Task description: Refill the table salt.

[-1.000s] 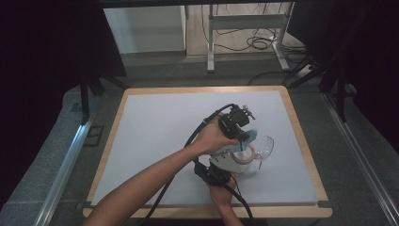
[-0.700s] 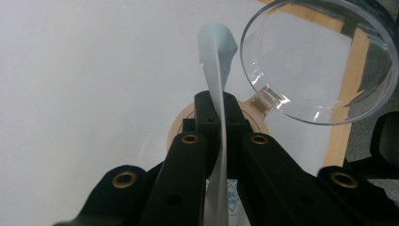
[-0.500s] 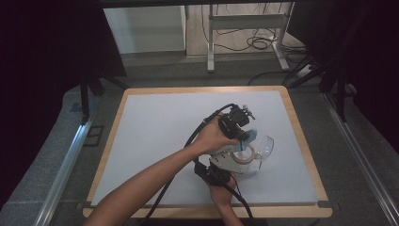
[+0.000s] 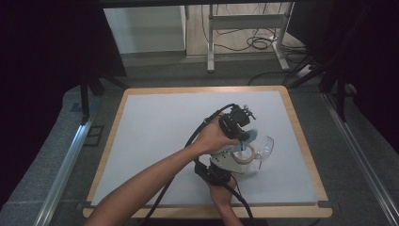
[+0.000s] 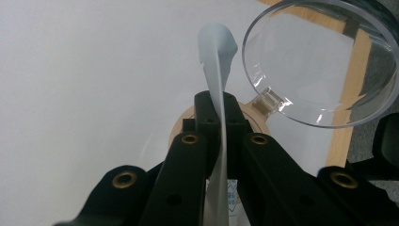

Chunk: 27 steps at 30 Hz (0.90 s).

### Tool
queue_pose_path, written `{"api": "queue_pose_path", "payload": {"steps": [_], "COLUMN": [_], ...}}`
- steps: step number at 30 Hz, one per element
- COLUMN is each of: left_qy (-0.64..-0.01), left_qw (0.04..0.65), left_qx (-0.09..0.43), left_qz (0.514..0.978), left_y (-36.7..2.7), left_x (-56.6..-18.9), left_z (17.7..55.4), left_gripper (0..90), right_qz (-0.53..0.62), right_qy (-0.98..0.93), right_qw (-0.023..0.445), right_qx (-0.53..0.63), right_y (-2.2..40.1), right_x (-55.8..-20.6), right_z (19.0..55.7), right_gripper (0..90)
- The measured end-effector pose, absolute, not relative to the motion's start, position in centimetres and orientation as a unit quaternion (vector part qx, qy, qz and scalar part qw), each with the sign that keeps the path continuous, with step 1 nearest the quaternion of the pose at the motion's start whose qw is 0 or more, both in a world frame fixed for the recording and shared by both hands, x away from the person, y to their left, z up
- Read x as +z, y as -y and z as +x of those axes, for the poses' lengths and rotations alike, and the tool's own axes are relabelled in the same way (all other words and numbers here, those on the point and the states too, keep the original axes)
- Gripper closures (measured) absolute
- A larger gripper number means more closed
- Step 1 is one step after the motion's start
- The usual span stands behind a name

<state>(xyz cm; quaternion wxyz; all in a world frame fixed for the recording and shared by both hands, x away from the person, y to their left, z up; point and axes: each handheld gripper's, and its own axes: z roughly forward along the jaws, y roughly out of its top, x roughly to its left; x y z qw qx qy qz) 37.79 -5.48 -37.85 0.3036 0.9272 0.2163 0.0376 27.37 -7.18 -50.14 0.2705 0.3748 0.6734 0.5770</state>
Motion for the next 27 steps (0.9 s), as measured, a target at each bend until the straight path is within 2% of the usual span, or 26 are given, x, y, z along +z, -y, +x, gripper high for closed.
{"api": "queue_pose_path", "payload": {"steps": [27], "left_qy": [-0.215], "left_qw": [0.3], "left_qx": [0.035], "left_qz": [0.929], "left_y": [5.66], "left_x": [-37.93], "left_z": [38.05], "left_gripper": [90.0], "right_qz": [0.382], "right_qy": [-0.668], "right_qw": [0.269], "right_qx": [0.579], "right_y": [7.21], "right_x": [-50.23], "right_z": [27.56], "right_gripper": [44.7]}}
